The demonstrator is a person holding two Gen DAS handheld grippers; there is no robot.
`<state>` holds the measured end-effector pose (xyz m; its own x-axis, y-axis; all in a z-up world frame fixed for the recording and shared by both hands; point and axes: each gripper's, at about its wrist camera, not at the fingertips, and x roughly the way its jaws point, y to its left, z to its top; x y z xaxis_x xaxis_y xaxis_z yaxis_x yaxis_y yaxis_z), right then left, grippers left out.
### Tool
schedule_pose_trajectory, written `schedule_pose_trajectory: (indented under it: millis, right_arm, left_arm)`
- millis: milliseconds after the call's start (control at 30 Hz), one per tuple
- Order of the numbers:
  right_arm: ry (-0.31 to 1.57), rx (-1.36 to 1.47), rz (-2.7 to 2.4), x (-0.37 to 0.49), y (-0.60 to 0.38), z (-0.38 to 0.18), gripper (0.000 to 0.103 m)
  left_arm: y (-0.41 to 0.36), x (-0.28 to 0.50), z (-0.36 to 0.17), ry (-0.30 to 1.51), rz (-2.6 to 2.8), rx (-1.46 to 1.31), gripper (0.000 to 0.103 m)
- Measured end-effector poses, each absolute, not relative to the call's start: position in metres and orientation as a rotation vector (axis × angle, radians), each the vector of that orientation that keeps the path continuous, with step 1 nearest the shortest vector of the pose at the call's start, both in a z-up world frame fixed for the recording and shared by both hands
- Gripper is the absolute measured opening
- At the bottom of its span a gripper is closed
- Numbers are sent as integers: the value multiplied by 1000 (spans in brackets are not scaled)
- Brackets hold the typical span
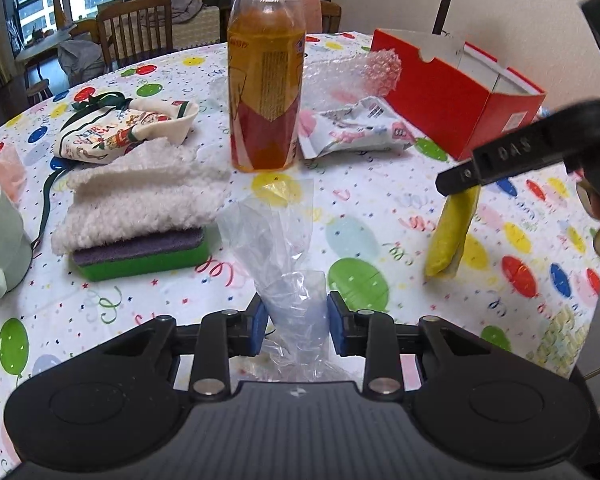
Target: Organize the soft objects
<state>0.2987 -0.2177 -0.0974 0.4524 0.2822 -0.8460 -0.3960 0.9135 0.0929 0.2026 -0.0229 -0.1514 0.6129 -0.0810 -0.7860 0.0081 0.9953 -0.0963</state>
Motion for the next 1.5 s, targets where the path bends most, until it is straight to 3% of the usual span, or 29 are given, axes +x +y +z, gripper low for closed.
schedule_pose_trajectory:
  millis: [800, 1167, 1500]
  right_arm:
    - [838, -30, 484, 364, -325, 5, 28]
    - [790, -30, 413, 433, -376, 20, 28]
    - [776, -61, 366, 479, -411, 18, 28]
  left_arm:
    - [-88, 304, -38, 834, -276, -121, 26]
    - [-141, 381, 17, 766, -316, -62, 26]
    - [-187, 451, 30, 789, -303, -8, 26]
